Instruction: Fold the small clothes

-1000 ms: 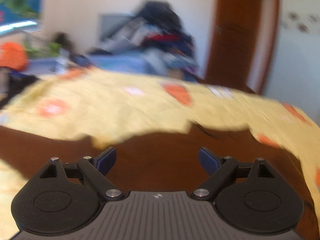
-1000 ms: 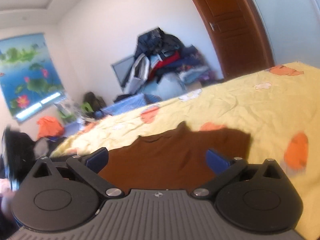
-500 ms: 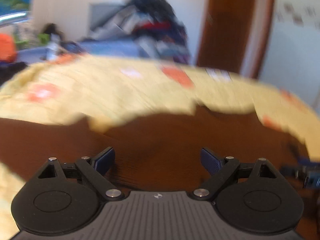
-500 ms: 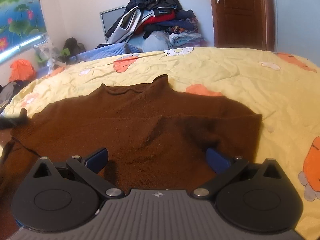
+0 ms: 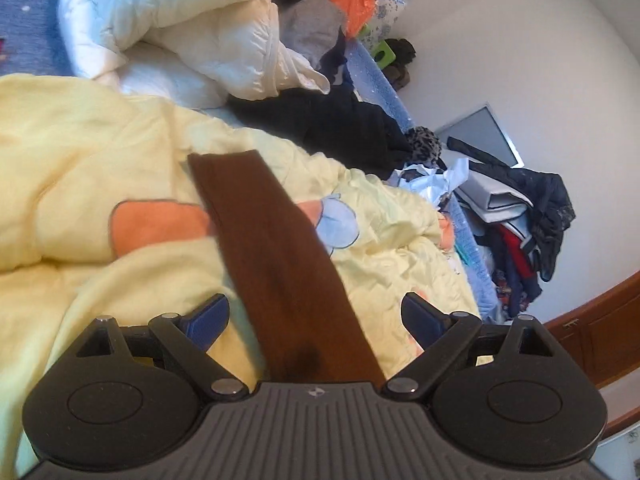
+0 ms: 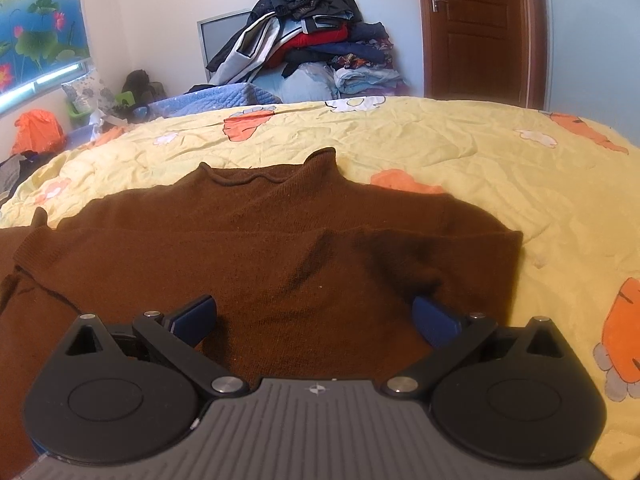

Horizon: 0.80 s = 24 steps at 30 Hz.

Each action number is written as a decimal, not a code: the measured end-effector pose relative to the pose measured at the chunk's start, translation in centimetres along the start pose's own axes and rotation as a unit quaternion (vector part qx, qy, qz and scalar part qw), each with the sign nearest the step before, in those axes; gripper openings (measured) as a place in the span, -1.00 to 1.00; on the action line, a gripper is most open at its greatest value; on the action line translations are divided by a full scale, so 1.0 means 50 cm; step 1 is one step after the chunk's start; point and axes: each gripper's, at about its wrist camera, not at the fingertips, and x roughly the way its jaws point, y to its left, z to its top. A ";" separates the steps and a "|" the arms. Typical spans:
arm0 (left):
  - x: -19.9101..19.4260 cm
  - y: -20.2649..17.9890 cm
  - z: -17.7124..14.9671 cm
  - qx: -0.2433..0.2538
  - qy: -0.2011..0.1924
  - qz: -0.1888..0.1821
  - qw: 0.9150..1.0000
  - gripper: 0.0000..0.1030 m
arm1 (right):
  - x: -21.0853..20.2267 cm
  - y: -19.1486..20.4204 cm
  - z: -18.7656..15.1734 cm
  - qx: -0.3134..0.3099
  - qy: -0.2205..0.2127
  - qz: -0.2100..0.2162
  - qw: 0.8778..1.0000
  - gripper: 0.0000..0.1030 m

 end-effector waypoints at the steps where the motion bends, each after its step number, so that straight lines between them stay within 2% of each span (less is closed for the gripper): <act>1: 0.008 -0.002 0.002 0.005 -0.001 -0.002 1.000 0.81 | 0.000 0.000 0.000 0.000 0.000 -0.001 1.000 1.00; 4: 0.023 -0.017 0.001 0.022 -0.009 0.007 1.000 0.77 | 0.001 0.001 0.000 -0.001 0.000 -0.002 1.000 1.00; 5: 0.027 -0.021 0.000 0.027 -0.010 0.011 1.000 0.68 | 0.001 0.000 0.000 -0.001 0.000 -0.002 1.000 1.00; 7: 0.040 -0.023 0.001 0.041 -0.009 0.026 0.999 -0.02 | 0.001 -0.001 0.000 0.000 0.000 -0.001 1.000 1.00; 8: 0.052 -0.025 0.001 0.050 -0.002 0.040 0.998 -0.63 | 0.000 -0.001 0.000 0.001 -0.001 0.000 1.000 1.00; 9: 0.057 -0.027 -0.001 0.060 0.002 0.060 0.996 -0.79 | 0.000 -0.002 0.000 0.003 -0.002 0.001 1.000 1.00; 13: 0.024 -0.070 -0.022 0.111 -0.027 0.076 0.991 -0.86 | -0.003 -0.007 0.000 0.011 -0.005 0.007 1.000 1.00; 15: -0.012 -0.132 -0.055 0.151 -0.042 0.037 0.987 -0.87 | -0.005 -0.012 0.000 0.018 -0.008 0.011 1.000 1.00; 17: -0.053 -0.214 -0.120 0.206 -0.038 -0.019 0.978 -0.87 | -0.007 -0.016 -0.001 0.026 -0.011 0.016 0.999 1.00; 18: -0.071 -0.261 -0.166 0.241 -0.030 -0.050 0.969 -0.87 | -0.008 -0.017 -0.001 0.029 -0.012 0.018 0.999 1.00; 20: -0.105 -0.351 -0.288 0.323 0.003 -0.113 0.940 -0.86 | -0.011 -0.022 -0.002 0.036 -0.015 0.023 0.999 1.00; 22: -0.128 -0.415 -0.431 0.397 0.064 -0.166 0.901 -0.83 | -0.013 -0.025 -0.002 0.042 -0.017 0.027 0.999 1.00; 23: -0.131 -0.433 -0.503 0.426 0.117 -0.197 0.875 -0.69 | -0.014 -0.028 -0.002 0.046 -0.019 0.031 0.998 1.00; 24: -0.129 -0.444 -0.569 0.454 0.174 -0.218 0.846 -0.46 | -0.015 -0.032 -0.002 0.052 -0.020 0.035 0.998 1.00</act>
